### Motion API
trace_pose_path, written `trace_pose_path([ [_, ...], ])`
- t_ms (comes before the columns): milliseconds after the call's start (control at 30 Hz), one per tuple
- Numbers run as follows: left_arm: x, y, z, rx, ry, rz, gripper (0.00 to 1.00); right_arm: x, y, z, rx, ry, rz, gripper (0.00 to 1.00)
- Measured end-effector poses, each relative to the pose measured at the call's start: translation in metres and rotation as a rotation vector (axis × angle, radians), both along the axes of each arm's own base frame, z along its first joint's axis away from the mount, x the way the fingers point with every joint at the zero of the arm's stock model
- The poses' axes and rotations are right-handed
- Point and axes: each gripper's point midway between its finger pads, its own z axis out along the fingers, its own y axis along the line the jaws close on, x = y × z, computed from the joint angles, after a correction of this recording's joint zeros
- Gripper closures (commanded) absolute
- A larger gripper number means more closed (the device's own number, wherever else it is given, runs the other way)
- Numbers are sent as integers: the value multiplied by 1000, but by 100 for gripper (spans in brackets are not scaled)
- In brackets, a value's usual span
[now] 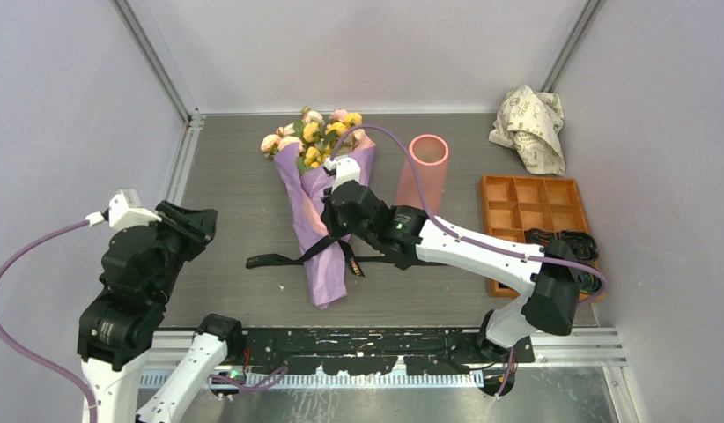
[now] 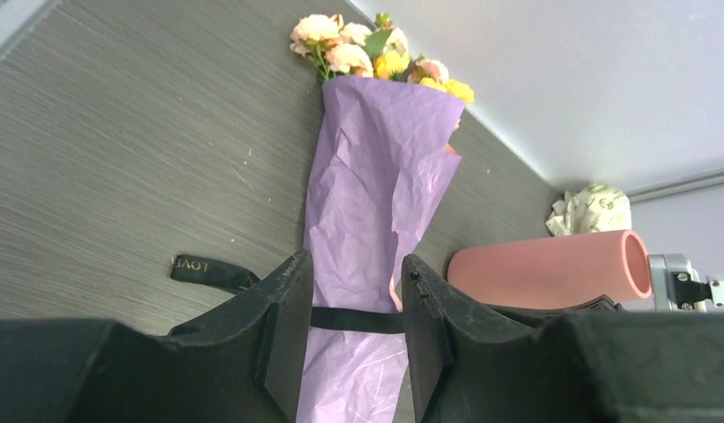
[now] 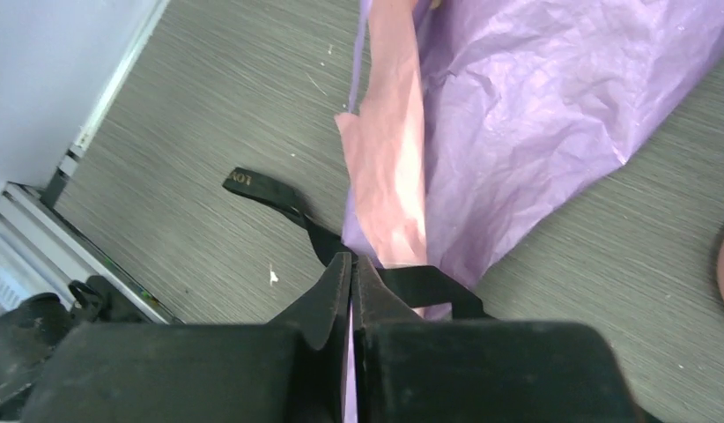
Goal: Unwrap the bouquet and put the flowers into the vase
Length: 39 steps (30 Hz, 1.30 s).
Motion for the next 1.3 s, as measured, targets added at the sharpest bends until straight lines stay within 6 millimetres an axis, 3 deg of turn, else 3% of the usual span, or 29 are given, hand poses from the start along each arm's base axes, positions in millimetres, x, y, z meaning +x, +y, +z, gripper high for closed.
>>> trace_pose_path([
  [67,-5,4,8,-1,-19,11,57,0,5,7,14,-5,5,70],
  [167,-9,6,11,3,-22,21,57,0,1,-4,-13,13,-9,50],
  [267,-11,8,8,7,-9,23,57,-3,-10,-29,-64,41,-28,43],
  [433,-11,6,7,6,-5,17,57,-18,-46,-85,-182,105,-70,42],
  [600,-2,-2,1,4,30,-11,57,-26,-68,-120,-243,147,-103,43],
  [767,6,-8,-10,7,76,-33,57,-20,-61,-131,-229,146,-107,43],
  [933,4,-8,-10,6,71,-33,57,-9,-46,-154,-241,164,-89,43],
  [1100,4,-8,-10,6,71,-34,57,9,-29,-167,-228,176,-66,49],
  [1233,4,-7,-10,7,73,-33,57,21,-15,-163,-197,160,-33,84],
  [1300,3,-7,-10,8,72,-32,56,24,-8,-160,-183,153,-16,95],
])
